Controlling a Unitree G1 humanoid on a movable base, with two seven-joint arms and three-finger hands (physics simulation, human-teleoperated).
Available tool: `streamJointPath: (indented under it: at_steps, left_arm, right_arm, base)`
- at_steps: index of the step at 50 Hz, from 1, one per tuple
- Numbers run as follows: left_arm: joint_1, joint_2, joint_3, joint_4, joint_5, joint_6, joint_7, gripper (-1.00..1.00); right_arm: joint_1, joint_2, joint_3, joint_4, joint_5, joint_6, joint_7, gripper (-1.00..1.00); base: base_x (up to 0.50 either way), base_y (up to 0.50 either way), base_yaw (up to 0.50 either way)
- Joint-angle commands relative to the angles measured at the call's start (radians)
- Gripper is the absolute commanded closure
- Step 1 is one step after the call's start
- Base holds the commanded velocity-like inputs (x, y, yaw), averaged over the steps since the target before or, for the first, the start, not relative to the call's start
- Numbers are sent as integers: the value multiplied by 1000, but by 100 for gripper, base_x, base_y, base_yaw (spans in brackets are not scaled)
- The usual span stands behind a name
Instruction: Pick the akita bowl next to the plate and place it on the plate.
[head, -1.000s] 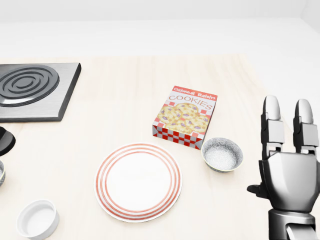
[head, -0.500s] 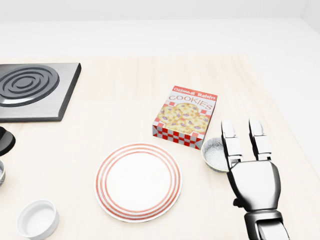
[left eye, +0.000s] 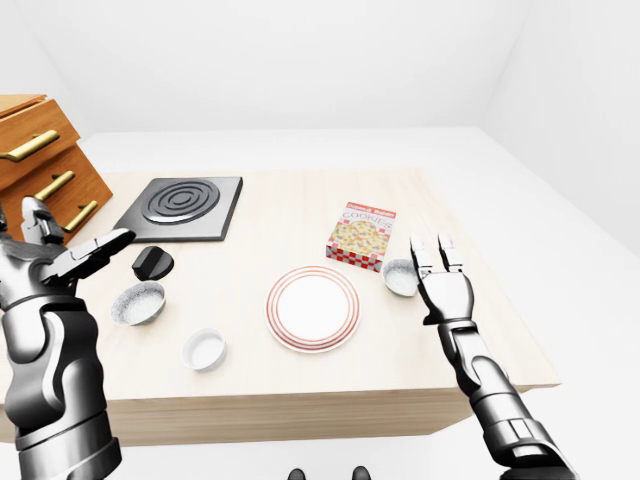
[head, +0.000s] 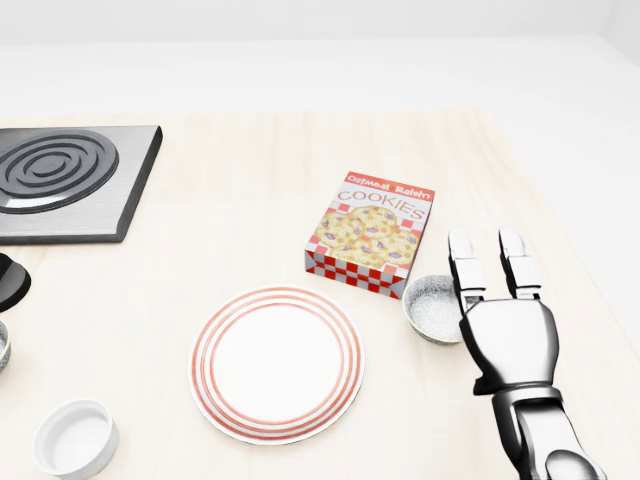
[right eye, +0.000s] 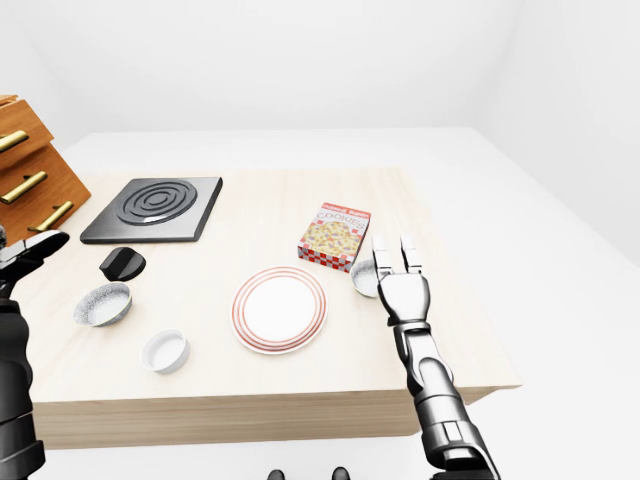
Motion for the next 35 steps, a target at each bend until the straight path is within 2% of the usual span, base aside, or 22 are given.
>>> streamJointPath:
  at_steps: [1,16,35]
  left_arm:
    - [1,-6,-5,3,3,0,-3,-100]
    - [5,-9,-5,-1,4,0,-4,-100]
    - [6,-8,-3,1,0,0,-2,-100]
  right_arm:
    - [-66,-13,2,58,18,0,0,-100]
    - [-165,-2,44,247,-15,0,0,-100]
    - [-270,-5,71,501,43,0,0,-100]
  base:
    - [0,0,0]
    - [0,0,0]
    - [0,0,0]
